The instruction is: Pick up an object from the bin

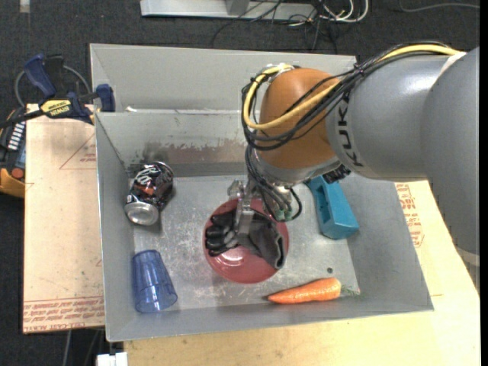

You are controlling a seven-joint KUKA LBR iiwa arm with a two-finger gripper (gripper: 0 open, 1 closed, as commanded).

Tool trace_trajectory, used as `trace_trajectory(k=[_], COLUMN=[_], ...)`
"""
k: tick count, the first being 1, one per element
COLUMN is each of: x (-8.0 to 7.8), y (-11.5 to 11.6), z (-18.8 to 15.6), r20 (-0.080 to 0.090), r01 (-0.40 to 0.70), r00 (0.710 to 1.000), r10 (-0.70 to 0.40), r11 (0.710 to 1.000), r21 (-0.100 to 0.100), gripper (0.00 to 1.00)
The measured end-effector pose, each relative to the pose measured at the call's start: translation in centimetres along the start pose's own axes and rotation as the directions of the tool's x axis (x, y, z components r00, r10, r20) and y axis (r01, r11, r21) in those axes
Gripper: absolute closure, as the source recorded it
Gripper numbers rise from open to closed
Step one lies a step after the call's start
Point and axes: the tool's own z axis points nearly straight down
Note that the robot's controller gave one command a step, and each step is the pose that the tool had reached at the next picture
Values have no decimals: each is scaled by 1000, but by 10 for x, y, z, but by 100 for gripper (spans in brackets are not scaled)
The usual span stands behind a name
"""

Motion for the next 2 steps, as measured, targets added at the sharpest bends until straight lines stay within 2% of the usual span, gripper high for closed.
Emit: trace_trajectory(k=[2], x=[1], y=[0], z=[-8], r20=[-6], r01=[-1], r00=[1000], r10=[1], r11=[1000], r21=[1], gripper=[100])
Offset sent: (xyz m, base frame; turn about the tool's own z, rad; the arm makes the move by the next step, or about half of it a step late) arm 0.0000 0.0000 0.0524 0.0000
